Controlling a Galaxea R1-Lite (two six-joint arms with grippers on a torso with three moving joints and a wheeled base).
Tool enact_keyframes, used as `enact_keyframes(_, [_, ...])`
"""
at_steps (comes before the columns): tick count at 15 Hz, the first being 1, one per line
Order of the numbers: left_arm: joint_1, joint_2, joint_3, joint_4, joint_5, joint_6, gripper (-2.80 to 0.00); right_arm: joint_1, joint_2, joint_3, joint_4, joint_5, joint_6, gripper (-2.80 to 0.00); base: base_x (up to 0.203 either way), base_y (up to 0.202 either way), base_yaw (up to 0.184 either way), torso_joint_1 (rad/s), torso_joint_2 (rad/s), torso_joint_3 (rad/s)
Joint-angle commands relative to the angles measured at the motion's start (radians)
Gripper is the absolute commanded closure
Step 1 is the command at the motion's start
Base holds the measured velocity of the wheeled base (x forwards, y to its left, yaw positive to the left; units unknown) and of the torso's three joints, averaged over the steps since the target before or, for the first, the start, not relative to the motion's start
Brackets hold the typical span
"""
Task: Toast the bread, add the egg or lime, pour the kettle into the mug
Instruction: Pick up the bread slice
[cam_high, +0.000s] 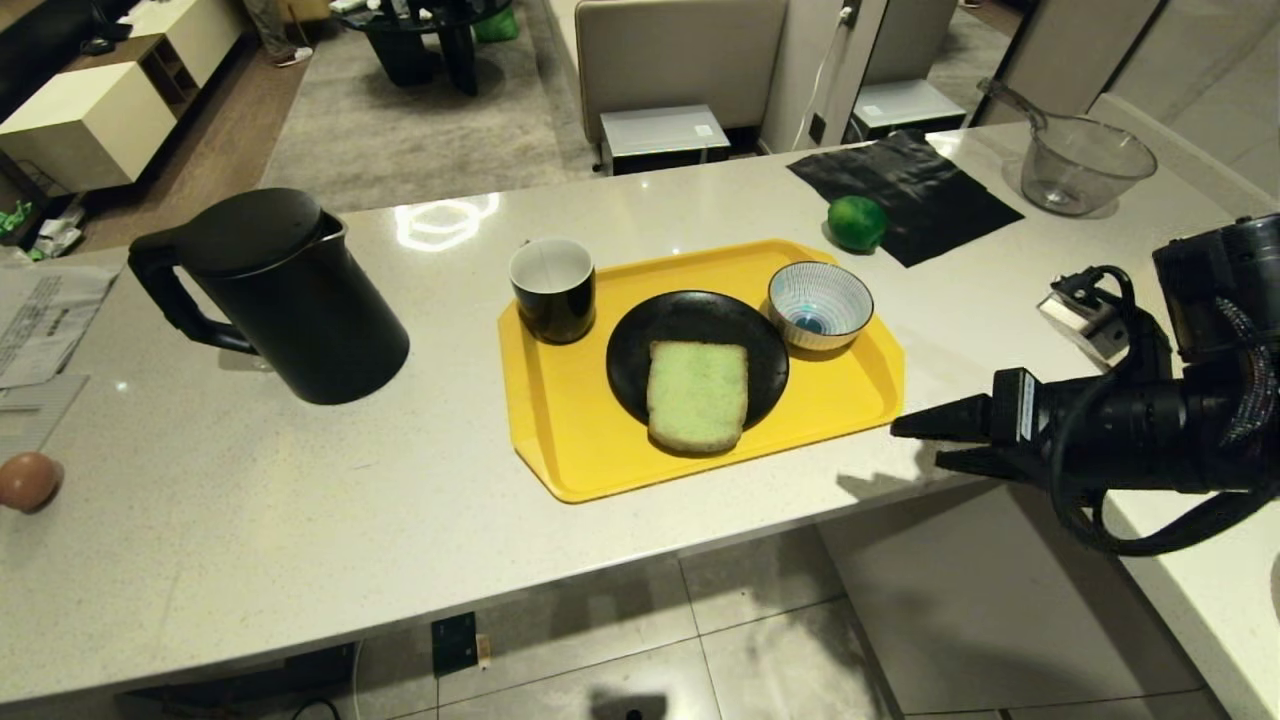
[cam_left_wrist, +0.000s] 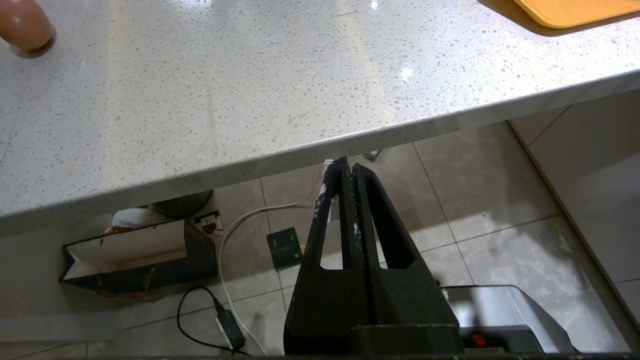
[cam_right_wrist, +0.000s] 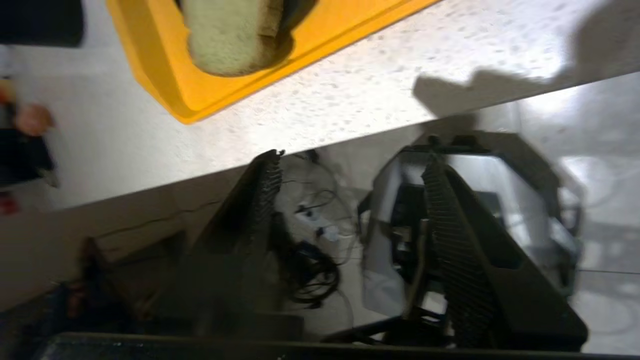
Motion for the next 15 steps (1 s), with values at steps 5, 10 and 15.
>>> enact_keyframes(5, [0.000, -0.001, 0.000, -0.001, 0.001, 0.000, 0.00, 0.075, 0.041, -0.049, 0.016, 0.145, 0.103, -2.80, 0.000, 0.000, 0.000, 0.000, 0.00, 0.000])
enact_keyframes(10, [0.000, -0.001, 0.000, 0.001, 0.001, 0.000, 0.00, 0.176, 0.108, -0.072, 0.012, 0.144, 0.110, -2.80, 0.000, 0.000, 0.000, 0.000, 0.00, 0.000])
enact_keyframes(15, [0.000, -0.001, 0.000, -0.001, 0.001, 0.000, 0.00, 0.274, 0.224, -0.164, 0.011, 0.071, 0.109, -2.80, 0.000, 0.000, 0.000, 0.000, 0.00, 0.000])
